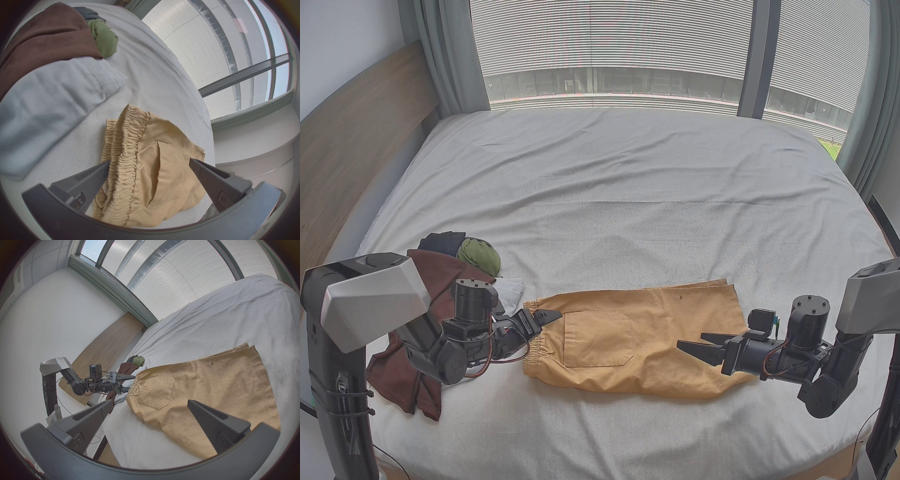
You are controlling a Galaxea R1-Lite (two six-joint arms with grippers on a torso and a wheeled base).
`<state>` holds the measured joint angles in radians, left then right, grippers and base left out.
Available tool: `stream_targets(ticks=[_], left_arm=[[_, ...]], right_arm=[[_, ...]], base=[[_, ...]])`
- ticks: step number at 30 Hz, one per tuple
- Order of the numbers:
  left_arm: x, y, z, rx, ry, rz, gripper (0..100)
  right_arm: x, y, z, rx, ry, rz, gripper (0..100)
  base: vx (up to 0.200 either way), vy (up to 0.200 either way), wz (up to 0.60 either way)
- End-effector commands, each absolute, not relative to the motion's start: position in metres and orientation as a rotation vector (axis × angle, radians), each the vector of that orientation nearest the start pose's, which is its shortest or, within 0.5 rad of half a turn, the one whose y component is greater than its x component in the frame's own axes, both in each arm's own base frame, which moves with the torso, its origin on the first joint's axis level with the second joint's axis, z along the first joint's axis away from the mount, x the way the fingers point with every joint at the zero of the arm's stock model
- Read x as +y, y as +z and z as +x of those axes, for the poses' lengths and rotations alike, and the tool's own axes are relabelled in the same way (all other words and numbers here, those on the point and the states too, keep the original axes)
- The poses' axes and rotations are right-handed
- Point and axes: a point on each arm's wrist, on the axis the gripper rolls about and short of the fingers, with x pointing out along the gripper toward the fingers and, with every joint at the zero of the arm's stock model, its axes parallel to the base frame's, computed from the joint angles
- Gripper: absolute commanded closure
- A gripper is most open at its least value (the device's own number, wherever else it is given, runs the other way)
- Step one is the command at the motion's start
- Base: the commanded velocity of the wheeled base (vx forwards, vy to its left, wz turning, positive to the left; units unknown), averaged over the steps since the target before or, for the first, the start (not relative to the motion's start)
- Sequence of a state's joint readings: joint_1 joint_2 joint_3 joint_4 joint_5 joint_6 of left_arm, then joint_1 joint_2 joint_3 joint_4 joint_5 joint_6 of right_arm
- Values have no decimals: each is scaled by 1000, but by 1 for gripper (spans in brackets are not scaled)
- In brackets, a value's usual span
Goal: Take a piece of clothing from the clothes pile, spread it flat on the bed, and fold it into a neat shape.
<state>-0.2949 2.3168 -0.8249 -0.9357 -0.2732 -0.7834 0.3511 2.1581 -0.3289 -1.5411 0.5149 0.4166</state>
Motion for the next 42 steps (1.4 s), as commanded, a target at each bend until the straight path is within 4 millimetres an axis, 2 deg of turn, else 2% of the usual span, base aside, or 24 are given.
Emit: stream_targets(ticks=[1, 14, 20, 32, 33, 42], left_arm=[[-112, -38, 355, 790, -268, -740, 0], [-111, -43, 352, 812, -200, -699, 0], [-126, -37, 363, 779, -248, -703, 0], [-128, -36, 370, 759, -244, -755, 0], [-128, -36, 370, 759, -243, -758, 100], [-127, -39, 367, 703, -268, -771, 100]], right_arm=[[110, 32, 269, 474, 786, 412, 0], [111, 31, 269, 477, 788, 412, 0], [111, 32, 269, 475, 787, 412, 0], [111, 32, 269, 475, 787, 412, 0], [111, 32, 270, 475, 786, 412, 0], [111, 31, 270, 476, 786, 411, 0]], base=[[0, 0, 0], [0, 0, 0], [0, 0, 0], [0, 0, 0], [0, 0, 0], [0, 0, 0]])
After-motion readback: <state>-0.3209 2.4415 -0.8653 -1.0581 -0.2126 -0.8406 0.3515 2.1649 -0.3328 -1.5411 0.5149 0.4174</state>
